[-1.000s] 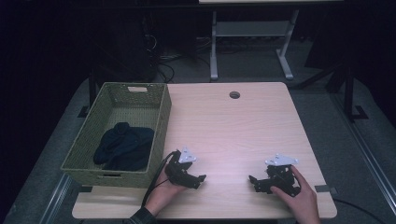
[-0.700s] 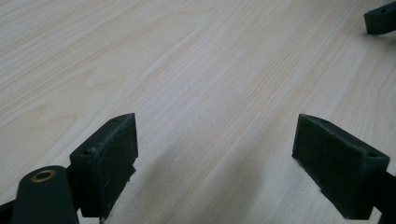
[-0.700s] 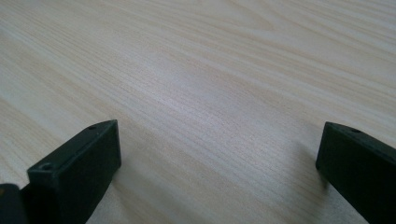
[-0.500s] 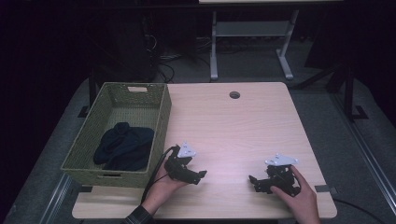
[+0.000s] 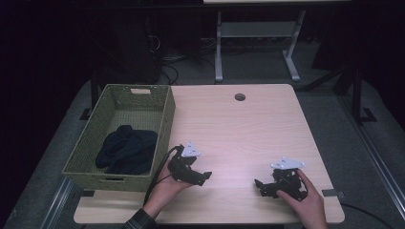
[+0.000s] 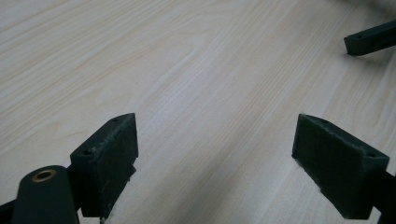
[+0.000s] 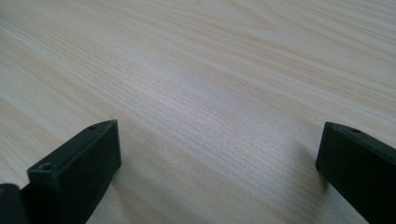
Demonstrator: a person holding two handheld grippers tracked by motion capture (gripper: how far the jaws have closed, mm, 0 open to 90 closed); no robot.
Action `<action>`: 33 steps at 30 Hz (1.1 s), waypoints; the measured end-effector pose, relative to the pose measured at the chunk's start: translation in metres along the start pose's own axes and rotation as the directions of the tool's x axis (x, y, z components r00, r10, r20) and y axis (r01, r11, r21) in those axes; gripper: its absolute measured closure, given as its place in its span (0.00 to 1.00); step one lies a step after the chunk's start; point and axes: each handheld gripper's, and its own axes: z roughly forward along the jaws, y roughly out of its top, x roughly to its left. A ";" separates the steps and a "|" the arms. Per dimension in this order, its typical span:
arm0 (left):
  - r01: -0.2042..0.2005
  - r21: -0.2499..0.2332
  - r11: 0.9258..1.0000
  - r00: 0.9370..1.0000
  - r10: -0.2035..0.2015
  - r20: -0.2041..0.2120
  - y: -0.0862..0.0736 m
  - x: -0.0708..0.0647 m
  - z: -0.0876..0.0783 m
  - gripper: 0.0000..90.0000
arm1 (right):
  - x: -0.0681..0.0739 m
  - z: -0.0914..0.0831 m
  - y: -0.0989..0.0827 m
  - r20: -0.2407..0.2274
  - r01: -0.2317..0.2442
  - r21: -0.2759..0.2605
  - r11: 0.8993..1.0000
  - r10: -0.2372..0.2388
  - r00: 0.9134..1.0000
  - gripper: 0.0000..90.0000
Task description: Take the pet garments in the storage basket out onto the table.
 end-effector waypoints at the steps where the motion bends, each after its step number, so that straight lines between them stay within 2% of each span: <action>1: 0.001 0.001 1.000 1.000 -0.001 -0.001 0.001 0.001 -0.001 0.15 | 0.000 0.000 0.000 0.000 0.000 0.000 1.000 0.000 1.000 0.00; 16: 0.019 0.005 1.000 1.000 -0.020 0.016 0.012 0.002 -0.012 0.15 | 0.000 0.000 0.000 0.000 0.000 0.000 1.000 0.000 1.000 0.00; 24: 0.009 0.018 1.000 1.000 -0.010 0.023 0.023 0.004 -0.020 0.15 | 0.000 0.000 0.000 0.000 0.000 0.000 1.000 0.000 1.000 0.00; 27: 0.018 0.020 1.000 0.999 -0.019 0.032 0.025 0.005 -0.022 0.16 | 0.000 0.000 0.000 0.000 0.000 0.000 1.000 0.000 1.000 0.00; 33: -0.001 0.030 1.000 0.999 0.000 0.045 0.033 0.004 -0.027 0.16 | 0.000 0.000 0.000 0.000 0.000 0.000 1.000 0.000 1.000 0.00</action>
